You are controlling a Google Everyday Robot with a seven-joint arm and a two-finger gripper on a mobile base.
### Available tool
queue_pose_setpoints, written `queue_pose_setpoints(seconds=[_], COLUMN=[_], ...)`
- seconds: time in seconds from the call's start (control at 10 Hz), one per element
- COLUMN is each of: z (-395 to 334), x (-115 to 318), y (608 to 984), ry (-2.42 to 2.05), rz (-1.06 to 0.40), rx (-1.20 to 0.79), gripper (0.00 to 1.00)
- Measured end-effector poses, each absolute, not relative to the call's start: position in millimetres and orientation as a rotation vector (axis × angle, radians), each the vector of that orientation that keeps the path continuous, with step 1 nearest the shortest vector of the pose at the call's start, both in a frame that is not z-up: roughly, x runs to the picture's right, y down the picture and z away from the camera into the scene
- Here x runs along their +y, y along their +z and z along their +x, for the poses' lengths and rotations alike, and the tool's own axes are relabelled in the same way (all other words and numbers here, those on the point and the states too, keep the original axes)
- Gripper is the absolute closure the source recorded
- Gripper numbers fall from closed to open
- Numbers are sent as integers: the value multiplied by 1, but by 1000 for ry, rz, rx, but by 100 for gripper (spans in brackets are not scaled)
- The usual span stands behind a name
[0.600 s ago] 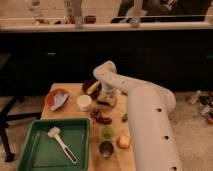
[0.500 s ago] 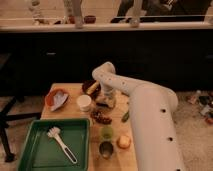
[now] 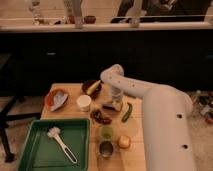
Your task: Wipe table surface with eraser
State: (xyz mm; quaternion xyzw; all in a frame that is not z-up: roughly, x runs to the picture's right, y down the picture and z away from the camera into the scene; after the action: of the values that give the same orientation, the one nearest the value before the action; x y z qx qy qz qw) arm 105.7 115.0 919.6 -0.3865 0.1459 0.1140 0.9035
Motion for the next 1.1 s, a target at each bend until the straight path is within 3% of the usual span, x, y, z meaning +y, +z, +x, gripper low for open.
queue_pose_setpoints(seconds=[0.7,1.1], z=[105,76], x=[87,91], y=[958,947], ry=[244,175], rz=[-811,-800], rx=[381,340], gripper=[100,100])
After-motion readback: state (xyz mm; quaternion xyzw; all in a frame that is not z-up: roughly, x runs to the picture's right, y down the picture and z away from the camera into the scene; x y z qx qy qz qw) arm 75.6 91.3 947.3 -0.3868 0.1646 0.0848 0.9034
